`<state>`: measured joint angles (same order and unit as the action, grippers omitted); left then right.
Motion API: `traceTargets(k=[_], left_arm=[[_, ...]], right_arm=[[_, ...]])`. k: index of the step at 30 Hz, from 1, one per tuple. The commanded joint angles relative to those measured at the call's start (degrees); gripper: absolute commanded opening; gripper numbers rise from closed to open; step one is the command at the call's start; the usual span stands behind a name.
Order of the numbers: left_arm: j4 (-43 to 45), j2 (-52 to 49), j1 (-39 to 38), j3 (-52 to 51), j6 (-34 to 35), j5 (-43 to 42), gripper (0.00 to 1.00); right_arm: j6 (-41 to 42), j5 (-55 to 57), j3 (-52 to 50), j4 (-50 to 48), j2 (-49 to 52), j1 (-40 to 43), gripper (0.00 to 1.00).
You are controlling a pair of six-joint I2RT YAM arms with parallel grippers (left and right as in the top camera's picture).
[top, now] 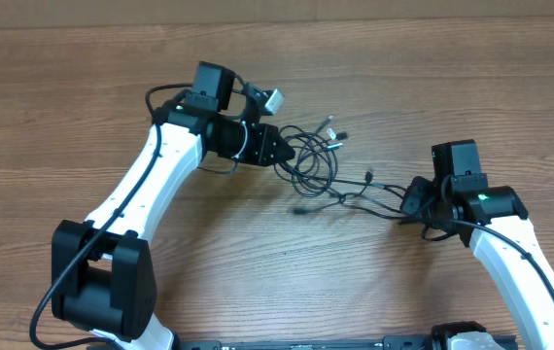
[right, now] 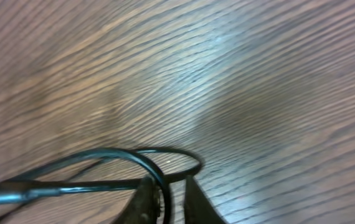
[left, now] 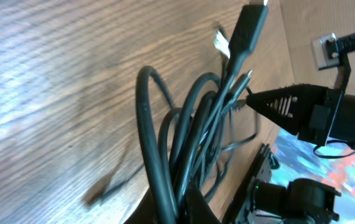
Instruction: Untangle cables
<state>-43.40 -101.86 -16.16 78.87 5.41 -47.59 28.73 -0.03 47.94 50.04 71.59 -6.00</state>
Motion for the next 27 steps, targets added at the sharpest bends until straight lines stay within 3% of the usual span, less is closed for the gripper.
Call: traceTargets(k=[1,5,10,13,27], left_arm=[[-0.04,-0.11,1.55,1.22,-2.95,1.73,0.04],[-0.13,0.0,1.55,1.22,-3.34,1.7,0.04],[-0.11,0.94,1.57,1.22,-4.39,1.86,0.04],[-0.09,2.16,1.57,1.25,-5.35,3.23,0.04],[1.92,14.14,1.57,1.62,-8.22,7.74,0.04]], right_arm=[[1.75,6.62,0.76,0.24,0.09,0.94,0.2],[1.68,6.6,0.76,0.24,0.09,0.94,0.31],[1.7,6.62,0.76,0.31,0.11,0.94,0.34],[1.7,6.62,0.76,0.33,0.11,0.94,0.41],[1.75,10.91,0.76,2.01,0.11,0.94,0.47]])
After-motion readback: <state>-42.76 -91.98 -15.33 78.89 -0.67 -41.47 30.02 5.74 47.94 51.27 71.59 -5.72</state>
